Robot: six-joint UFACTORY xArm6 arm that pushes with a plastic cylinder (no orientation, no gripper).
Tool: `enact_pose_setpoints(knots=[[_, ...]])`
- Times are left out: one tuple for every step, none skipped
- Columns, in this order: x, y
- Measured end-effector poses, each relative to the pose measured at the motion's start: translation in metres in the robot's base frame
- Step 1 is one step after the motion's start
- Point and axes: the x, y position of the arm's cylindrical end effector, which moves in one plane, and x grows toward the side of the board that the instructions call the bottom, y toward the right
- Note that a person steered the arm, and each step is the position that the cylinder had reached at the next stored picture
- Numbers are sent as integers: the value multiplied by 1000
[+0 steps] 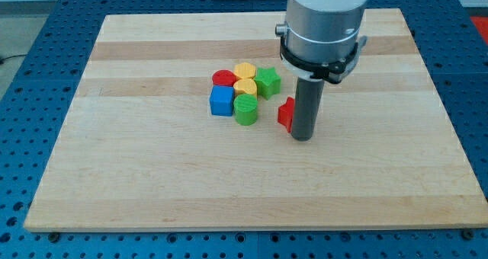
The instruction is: Place the red star to the left side of the green circle
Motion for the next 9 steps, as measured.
enact_pose_setpoints(knots=[[-13, 1], [-15, 17], [-30, 23], [-53, 18], [-54, 17], [-64, 11], [-67, 1], [-66, -1], [-62, -5]])
